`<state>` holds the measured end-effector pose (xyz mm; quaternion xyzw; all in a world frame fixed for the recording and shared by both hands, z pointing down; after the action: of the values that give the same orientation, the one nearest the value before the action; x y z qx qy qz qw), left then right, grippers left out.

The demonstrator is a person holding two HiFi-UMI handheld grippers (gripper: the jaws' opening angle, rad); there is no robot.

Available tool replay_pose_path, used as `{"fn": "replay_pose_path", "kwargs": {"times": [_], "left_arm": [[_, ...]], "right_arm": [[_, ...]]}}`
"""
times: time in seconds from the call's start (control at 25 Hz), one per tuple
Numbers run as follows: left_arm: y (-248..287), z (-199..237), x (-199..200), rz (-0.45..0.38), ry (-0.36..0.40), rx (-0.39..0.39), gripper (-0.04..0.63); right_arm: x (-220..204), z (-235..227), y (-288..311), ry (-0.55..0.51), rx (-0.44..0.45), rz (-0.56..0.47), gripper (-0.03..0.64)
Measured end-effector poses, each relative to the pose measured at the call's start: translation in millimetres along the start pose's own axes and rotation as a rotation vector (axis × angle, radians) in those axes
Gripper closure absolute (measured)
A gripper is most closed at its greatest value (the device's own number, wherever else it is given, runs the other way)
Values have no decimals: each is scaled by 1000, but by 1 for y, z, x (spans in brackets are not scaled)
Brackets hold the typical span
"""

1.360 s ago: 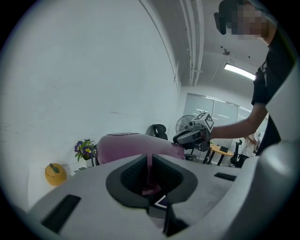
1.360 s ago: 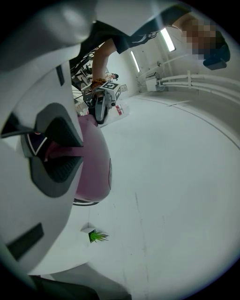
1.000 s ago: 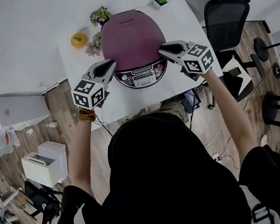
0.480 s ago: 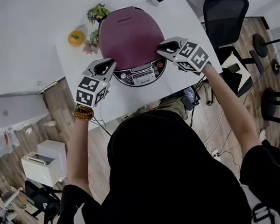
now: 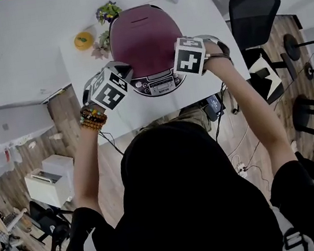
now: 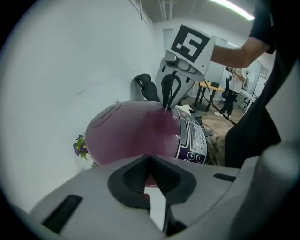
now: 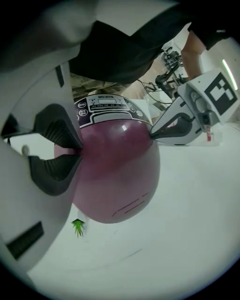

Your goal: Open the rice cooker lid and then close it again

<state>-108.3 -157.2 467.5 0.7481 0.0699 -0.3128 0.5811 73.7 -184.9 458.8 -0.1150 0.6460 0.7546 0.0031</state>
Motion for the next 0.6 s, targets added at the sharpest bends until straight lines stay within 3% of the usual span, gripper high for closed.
{"fn": "replay_pose_path", "kwargs": {"times": [0.12, 0.2, 0.4, 0.48, 0.6], "left_arm": [[3, 0, 5, 50, -2, -2, 565], [3, 0, 3, 39, -27, -11, 565], [1, 8, -5, -26, -166, -71, 565], [1, 8, -3, 1, -136, -71, 565], [2, 3, 3, 49, -14, -45, 565]], "right_arm": [[11, 1, 2, -55, 4, 125, 560], [14, 3, 4, -84, 7, 170, 560], [15, 3, 4, -117, 20, 171, 560], [11, 1, 3, -85, 32, 148, 558], [5, -3, 2, -24, 54, 64, 558]]}}
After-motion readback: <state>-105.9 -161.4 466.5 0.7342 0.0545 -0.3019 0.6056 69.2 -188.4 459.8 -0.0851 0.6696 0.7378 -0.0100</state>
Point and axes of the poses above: the fingertips, and each gripper's own axes: y forward along the fingers, z to its left, x out of its top, the point moved 9 cm from there along -y, backward along the fingers, and after that the axes turned 2 degrees about y, right-handed, at the moved point
